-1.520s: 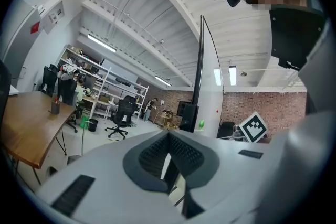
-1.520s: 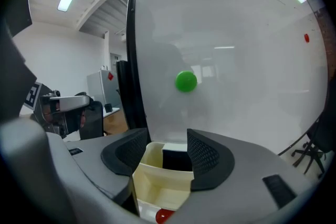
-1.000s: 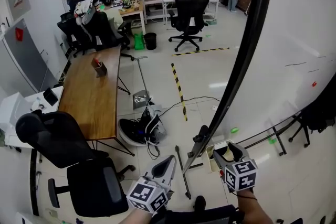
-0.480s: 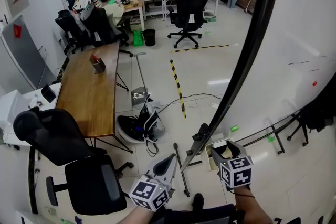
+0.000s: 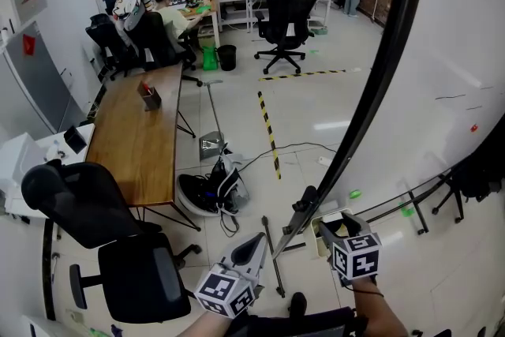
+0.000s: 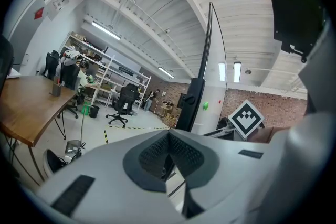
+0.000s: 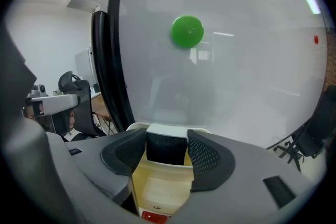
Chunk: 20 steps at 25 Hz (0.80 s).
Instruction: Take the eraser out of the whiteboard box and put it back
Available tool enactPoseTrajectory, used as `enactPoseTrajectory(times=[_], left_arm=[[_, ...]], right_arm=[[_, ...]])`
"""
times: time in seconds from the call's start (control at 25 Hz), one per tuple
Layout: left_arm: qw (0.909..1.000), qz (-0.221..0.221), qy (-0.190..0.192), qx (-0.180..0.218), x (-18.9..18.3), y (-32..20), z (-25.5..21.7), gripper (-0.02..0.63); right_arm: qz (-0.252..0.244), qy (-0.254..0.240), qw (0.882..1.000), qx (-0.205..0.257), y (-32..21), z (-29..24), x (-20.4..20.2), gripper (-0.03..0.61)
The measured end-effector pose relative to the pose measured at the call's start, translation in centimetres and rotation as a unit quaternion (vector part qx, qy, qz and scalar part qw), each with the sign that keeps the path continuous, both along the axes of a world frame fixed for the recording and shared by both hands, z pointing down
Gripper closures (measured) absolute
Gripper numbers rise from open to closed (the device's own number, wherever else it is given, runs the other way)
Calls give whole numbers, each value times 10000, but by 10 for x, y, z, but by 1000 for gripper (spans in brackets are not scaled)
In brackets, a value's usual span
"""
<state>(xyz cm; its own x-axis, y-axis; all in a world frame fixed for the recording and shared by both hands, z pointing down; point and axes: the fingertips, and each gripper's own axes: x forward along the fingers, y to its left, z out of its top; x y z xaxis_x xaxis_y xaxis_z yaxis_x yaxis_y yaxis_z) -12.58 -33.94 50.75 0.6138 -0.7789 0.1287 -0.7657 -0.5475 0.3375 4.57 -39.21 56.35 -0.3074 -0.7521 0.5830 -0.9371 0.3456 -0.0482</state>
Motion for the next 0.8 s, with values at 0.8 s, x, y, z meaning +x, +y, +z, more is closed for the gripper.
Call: enactPoseTrajectory(times=[0.8], left_arm=[[9989, 192, -38, 425, 21, 37, -75, 588]], right_arm=[[-156, -902, 9891, 1149, 49, -111, 10, 301]])
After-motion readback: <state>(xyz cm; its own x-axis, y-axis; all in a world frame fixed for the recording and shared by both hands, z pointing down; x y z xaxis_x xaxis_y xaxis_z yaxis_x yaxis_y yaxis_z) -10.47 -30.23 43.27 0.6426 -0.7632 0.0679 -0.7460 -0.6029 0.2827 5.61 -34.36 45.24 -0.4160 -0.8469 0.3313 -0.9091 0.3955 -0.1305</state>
